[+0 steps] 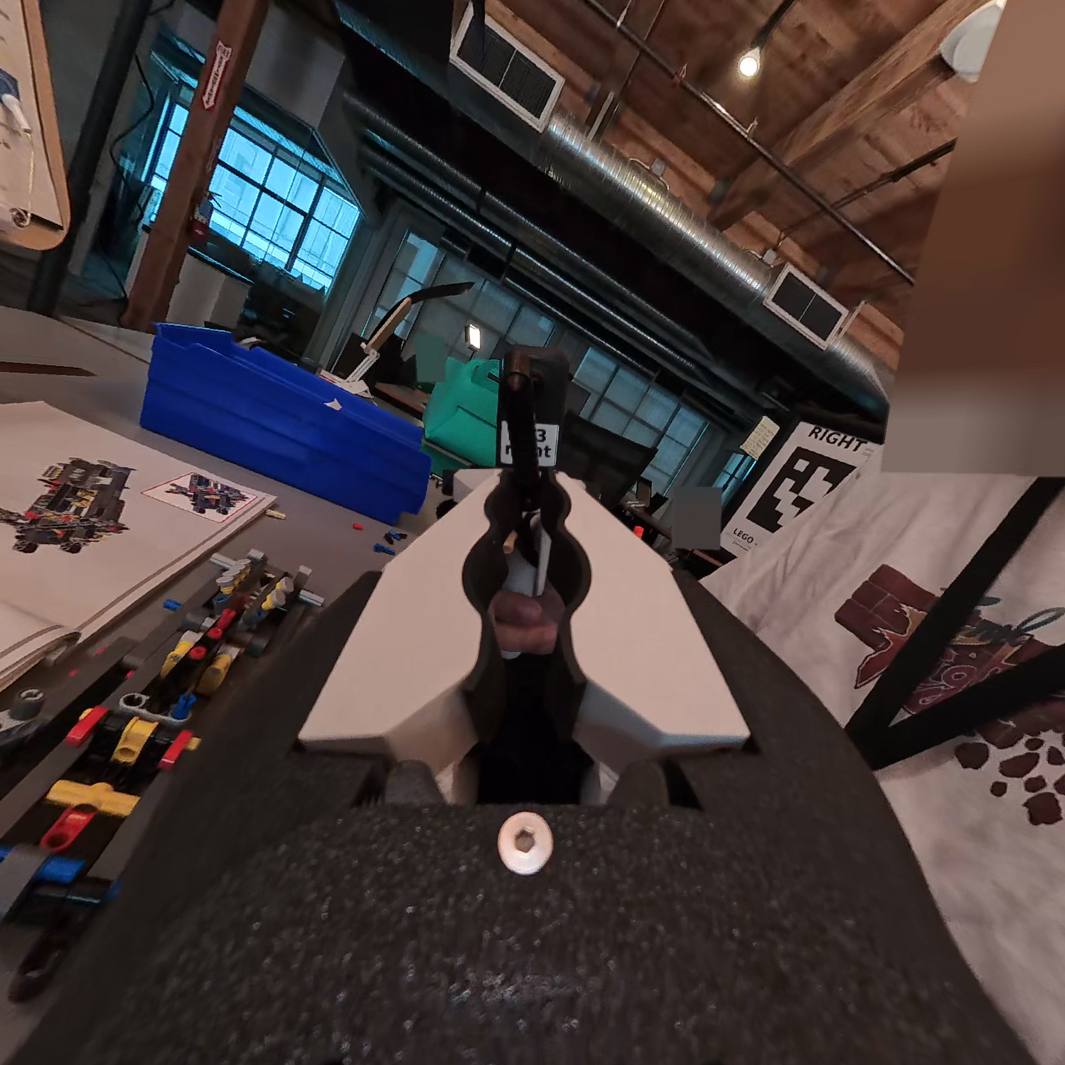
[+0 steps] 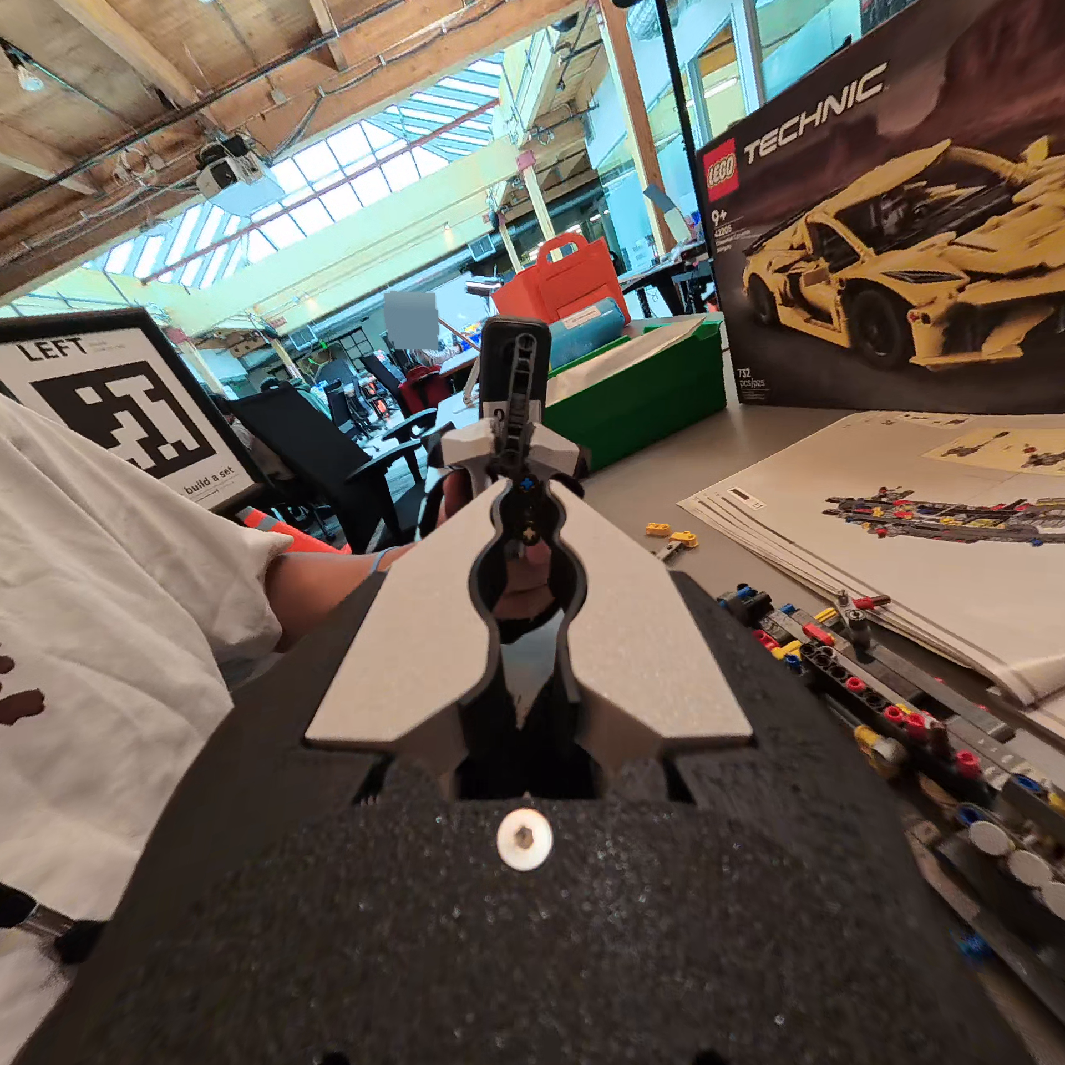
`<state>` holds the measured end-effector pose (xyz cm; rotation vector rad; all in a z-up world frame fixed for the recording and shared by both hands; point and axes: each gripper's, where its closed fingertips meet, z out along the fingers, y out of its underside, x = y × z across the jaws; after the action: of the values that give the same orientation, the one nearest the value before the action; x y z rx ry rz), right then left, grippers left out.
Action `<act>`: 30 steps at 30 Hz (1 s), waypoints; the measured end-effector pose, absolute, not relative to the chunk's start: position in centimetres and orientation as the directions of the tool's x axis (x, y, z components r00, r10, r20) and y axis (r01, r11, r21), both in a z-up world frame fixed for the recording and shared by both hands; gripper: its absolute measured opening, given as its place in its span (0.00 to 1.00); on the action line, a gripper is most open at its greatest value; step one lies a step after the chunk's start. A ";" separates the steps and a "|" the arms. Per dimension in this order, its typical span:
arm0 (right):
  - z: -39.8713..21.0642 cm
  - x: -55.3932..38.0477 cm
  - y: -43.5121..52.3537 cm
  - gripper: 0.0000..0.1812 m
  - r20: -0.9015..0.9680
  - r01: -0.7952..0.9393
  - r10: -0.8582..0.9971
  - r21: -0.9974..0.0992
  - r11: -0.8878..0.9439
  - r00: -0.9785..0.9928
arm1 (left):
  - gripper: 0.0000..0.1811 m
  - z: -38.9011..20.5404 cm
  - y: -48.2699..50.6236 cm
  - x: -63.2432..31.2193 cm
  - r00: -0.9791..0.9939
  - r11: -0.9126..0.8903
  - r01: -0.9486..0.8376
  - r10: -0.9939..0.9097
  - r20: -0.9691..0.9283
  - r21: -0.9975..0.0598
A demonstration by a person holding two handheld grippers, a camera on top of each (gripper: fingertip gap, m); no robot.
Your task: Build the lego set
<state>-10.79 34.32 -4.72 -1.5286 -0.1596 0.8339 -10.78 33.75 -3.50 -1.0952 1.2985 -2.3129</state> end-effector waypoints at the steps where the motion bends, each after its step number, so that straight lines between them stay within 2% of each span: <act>1: -4.6 -10.8 34.3 0.03 -0.406 -0.384 0.569 -0.908 -0.165 0.715 | 0.04 -3.6 33.7 -10.7 -0.674 -0.557 -0.120 -0.562 0.479 -0.822; 21: -4.0 -10.2 33.7 0.04 -0.452 -0.439 0.604 -0.880 -0.182 0.656 | 0.04 -4.2 33.2 -10.0 -0.647 -0.502 -0.109 -0.619 0.445 -0.858; 30: -3.1 -9.6 33.7 0.04 -0.472 -0.494 0.599 -0.858 -0.143 0.646 | 0.04 -3.0 33.2 -9.5 -0.670 -0.592 -0.078 -0.564 0.482 -0.802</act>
<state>-9.65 33.69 -3.14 -1.4287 -0.0947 0.9492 -9.51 33.21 -3.05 -1.0828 1.2224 -2.3229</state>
